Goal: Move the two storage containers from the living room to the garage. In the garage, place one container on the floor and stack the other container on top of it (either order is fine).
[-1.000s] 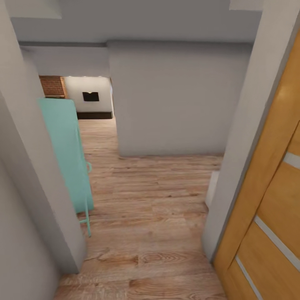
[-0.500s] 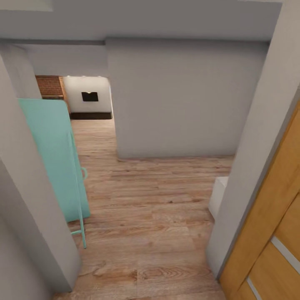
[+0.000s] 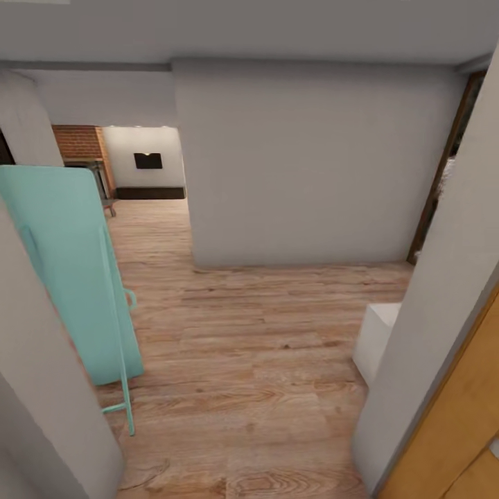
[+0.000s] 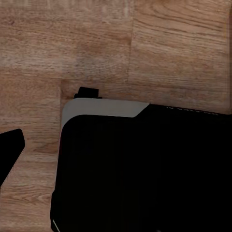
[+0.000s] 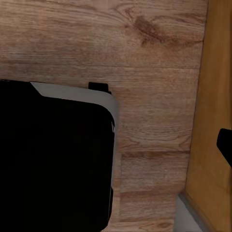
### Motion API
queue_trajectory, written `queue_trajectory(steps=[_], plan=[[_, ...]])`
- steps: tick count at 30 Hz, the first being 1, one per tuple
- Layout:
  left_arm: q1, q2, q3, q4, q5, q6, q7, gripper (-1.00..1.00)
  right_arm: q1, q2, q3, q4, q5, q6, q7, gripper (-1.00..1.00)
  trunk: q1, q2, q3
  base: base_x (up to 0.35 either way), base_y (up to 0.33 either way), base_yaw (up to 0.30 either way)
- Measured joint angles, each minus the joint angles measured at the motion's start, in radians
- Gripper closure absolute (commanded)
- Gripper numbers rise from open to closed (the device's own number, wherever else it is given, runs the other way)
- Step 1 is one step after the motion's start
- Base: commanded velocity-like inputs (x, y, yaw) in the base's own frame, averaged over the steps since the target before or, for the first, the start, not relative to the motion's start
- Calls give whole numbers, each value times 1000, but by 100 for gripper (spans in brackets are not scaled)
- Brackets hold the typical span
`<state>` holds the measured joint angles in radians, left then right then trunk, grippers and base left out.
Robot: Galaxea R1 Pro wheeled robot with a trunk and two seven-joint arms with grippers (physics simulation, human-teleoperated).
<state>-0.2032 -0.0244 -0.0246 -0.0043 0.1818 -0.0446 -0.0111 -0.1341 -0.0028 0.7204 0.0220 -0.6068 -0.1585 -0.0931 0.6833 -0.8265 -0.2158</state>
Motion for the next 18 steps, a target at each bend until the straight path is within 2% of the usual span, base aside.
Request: queue_trajectory(steps=[18], plan=[[0, 0, 0, 0, 0, 1, 0, -100, 0, 1, 0, 0, 0, 0, 0, -100, 0, 0, 0, 322, 0, 0]])
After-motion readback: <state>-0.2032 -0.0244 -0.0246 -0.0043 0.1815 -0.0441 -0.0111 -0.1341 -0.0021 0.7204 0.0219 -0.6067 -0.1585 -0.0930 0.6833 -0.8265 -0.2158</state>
